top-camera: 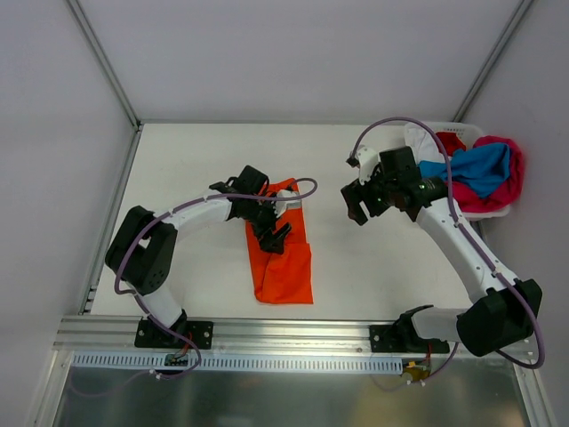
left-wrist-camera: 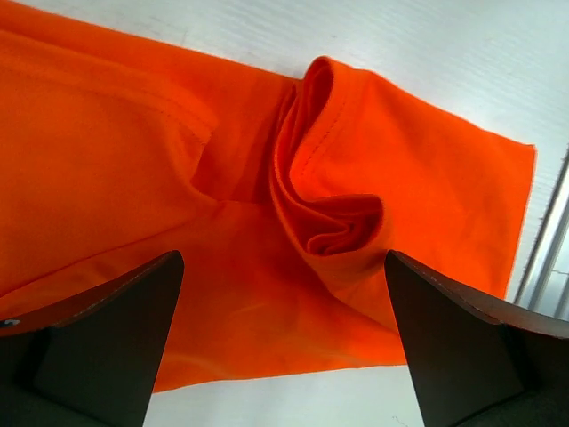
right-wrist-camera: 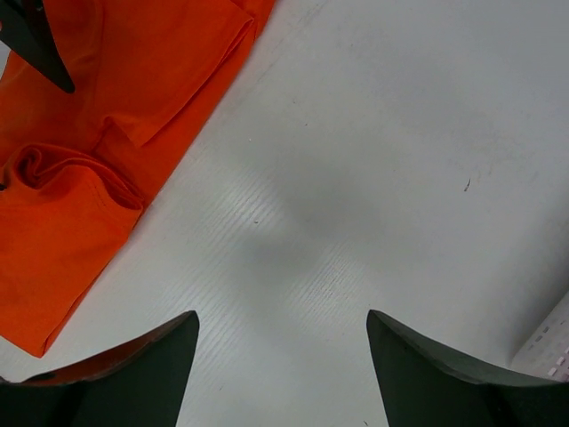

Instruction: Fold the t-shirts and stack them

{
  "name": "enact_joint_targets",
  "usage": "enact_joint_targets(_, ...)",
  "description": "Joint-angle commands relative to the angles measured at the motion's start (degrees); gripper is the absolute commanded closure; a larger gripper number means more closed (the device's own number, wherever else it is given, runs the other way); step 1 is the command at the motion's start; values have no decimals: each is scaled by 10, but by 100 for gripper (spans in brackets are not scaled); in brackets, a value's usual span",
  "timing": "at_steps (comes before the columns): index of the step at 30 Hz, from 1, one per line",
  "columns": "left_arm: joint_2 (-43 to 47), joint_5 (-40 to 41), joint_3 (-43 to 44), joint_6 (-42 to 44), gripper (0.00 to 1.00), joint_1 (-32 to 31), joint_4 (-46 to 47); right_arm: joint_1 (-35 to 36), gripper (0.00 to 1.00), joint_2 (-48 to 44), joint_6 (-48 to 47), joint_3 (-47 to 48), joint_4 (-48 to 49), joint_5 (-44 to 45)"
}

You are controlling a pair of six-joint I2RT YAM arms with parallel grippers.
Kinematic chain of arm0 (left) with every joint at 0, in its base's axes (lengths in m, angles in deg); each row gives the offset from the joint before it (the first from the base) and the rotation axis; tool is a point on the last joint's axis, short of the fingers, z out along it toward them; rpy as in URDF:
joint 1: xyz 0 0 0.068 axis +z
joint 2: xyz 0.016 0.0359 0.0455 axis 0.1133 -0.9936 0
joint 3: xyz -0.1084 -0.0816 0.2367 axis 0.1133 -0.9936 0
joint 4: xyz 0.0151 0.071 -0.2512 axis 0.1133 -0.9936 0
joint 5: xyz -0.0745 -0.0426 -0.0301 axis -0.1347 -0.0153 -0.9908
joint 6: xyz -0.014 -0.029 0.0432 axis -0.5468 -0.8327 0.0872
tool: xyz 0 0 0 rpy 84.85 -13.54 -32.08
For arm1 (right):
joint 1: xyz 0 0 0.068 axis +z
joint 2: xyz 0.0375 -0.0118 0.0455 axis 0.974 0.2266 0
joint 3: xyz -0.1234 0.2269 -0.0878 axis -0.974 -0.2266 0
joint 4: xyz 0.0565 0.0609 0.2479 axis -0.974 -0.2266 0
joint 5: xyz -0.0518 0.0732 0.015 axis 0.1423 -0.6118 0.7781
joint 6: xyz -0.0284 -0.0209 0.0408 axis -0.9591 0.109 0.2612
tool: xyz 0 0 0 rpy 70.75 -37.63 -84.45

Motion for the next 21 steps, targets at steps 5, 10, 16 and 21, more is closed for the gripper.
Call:
enact_joint_targets(5,30,60,-24,21,1,2,22,-1,19,-19,15,2,8,-16)
enact_joint_targets(10,33,52,-34,18,1,3,23,-2,19,-21,15,1,7,-12)
enact_joint_targets(16,30,4,-22,15,6,2,7,-1,19,-19,14,1,8,-3)
enact_joint_targets(21,4,-35,8,21,70,3,-32,-2,19,-14,13,2,8,2)
